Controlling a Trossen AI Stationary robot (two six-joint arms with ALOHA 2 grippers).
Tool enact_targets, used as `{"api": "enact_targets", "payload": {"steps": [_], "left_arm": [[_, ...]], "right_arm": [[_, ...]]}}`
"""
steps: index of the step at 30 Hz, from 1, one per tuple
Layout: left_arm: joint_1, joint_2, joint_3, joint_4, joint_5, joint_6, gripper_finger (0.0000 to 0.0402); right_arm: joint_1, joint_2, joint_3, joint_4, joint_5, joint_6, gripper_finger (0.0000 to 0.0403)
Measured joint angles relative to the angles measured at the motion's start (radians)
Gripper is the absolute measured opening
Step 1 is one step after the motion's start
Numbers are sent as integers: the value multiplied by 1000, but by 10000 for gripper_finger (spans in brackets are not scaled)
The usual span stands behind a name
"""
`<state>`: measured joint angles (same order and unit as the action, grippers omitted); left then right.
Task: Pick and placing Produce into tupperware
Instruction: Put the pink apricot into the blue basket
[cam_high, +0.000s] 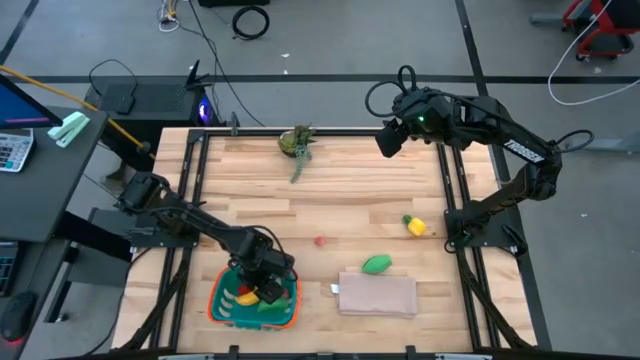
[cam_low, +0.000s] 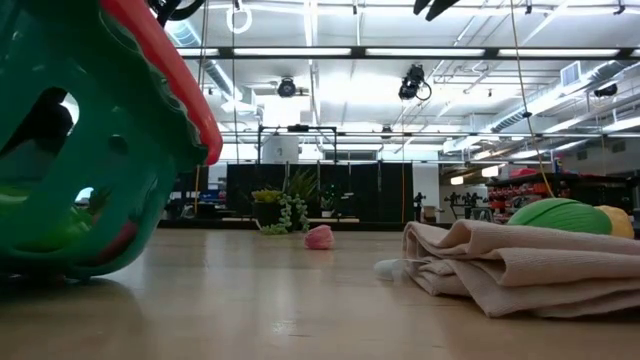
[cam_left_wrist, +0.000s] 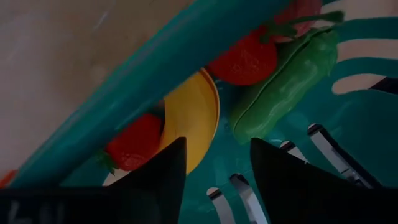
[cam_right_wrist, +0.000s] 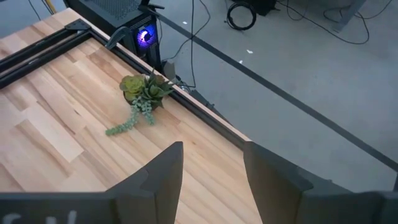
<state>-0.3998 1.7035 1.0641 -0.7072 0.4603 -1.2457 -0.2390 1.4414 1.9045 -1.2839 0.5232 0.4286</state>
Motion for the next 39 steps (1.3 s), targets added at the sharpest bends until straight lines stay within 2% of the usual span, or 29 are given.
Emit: {"api": "enact_targets", "payload": {"steps": [6, 10, 16, 21, 25, 30, 35, 39], "left_arm": [[36, -3, 0, -23, 59, -3, 182], [51, -22, 17, -40, 64, -3, 180], [56, -30, 133, -171, 60, 24, 173], [56, -30, 209, -211, 60, 26, 172], [56, -30, 231, -208, 60, 63, 172], [70, -30, 224, -204, 52, 237, 172], [144, -32, 231, -134, 40, 160, 172], [204, -37, 286, -33, 39, 154, 172]], "right_arm": [[0, 0, 0, 17, 0, -1, 178], [0, 0, 0, 21, 0, -3, 178], [0, 0, 0, 21, 0, -5, 178], [0, 0, 0, 21, 0, -7, 178], [0, 0, 0, 20, 0, -38, 178], [0, 0, 0, 20, 0, -92, 178], [0, 0, 0, 15, 0, -169, 178], [0, 0, 0, 15, 0, -217, 178]]}}
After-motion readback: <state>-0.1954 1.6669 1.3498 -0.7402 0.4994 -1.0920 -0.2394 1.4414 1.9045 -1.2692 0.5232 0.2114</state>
